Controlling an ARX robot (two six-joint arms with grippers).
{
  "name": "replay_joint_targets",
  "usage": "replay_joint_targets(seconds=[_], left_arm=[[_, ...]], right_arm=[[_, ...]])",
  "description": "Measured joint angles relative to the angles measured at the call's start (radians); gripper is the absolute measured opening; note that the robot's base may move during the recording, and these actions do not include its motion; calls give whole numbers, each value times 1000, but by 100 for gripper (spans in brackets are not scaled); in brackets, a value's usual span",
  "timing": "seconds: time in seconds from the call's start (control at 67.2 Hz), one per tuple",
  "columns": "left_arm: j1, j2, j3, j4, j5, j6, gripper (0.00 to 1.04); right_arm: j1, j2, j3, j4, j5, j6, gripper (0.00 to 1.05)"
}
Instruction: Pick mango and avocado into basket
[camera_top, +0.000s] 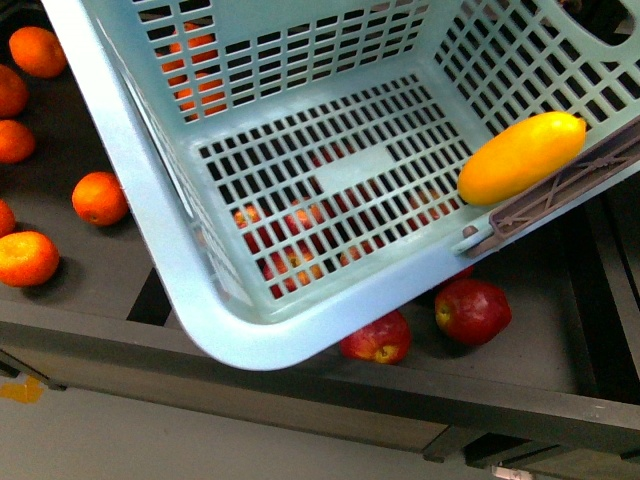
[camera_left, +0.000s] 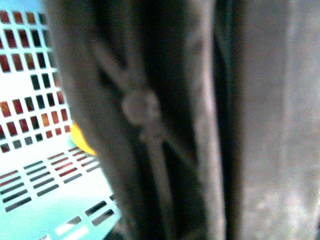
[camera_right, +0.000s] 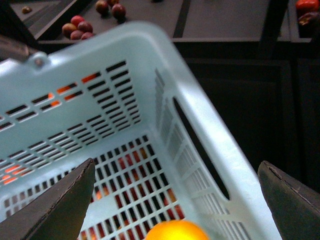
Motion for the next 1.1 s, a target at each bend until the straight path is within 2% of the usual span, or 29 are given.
replay_joint_targets(seconds=[0.208, 0.253, 0.312, 0.387, 0.64, 0.773, 1.101], left_arm=[[2, 0, 0, 0, -8, 1, 14], [2, 0, 0, 0, -6, 1, 14], [2, 0, 0, 0, -3, 0, 14], [2, 0, 0, 0, 2, 3, 14], [2, 0, 0, 0, -3, -4, 14], [3, 0, 0, 0, -5, 1, 14], [3, 0, 0, 0, -2, -3, 14]], right_arm=[[-108, -171, -90, -71, 92, 36, 96], [-121, -218, -149, 7, 84, 4, 91], [-127, -294, -261, 164, 68, -56, 81], [-123, -367, -357, 266, 54, -95, 68], [-122, -484, -543, 312, 54, -136, 28], [-123, -566, -618, 315, 54, -140, 2], [-123, -746, -733, 248, 55, -144, 2]])
